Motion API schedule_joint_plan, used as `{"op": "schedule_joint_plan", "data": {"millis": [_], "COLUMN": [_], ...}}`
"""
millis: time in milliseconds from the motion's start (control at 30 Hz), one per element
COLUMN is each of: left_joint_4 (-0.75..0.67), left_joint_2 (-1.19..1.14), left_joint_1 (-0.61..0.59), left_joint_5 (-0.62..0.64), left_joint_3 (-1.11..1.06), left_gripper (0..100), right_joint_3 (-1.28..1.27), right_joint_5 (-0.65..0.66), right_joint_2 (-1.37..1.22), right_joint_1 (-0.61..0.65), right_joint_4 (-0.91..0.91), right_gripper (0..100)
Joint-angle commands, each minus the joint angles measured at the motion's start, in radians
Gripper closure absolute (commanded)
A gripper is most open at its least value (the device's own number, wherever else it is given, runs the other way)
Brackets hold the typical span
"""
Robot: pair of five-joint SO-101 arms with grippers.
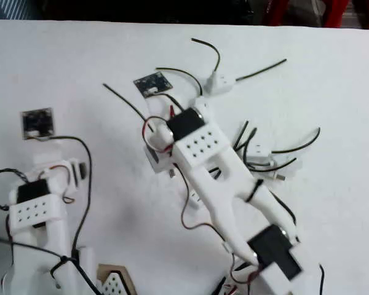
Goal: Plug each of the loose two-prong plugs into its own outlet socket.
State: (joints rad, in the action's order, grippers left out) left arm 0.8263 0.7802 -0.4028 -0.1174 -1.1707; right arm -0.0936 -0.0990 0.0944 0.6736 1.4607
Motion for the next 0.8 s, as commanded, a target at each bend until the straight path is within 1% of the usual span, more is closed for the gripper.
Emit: {"op": "schedule_joint_plan", "data": {"millis": [0, 100, 200, 567, 767], "left_joint_4": [-0.044, -0.049, -0.049, -0.049, -0.049], "left_joint_2": [0.030, 0.031, 0.031, 0.031, 0.031], "left_joint_1": [0.048, 0.058, 0.091, 0.317, 0.401], "left_joint_5": [0.000, 0.000, 0.000, 0.002, 0.008], "left_joint_3": [-0.003, 0.008, 0.038, 0.140, 0.233], "left_gripper": [77, 77, 77, 77, 77], "right_joint_3": [-0.060, -0.144, -0.218, -0.546, -0.707], "right_joint_5": [0.012, 0.012, 0.012, 0.014, 0.014], "right_joint_2": [0.119, 0.173, 0.229, 0.461, 0.559], "right_joint_1": [0.004, 0.004, 0.004, 0.002, 0.004], "right_joint_4": [-0.105, -0.202, -0.277, -0.553, -0.697], "right_gripper": [98.1, 98.1, 98.1, 98.1, 98.1]}}
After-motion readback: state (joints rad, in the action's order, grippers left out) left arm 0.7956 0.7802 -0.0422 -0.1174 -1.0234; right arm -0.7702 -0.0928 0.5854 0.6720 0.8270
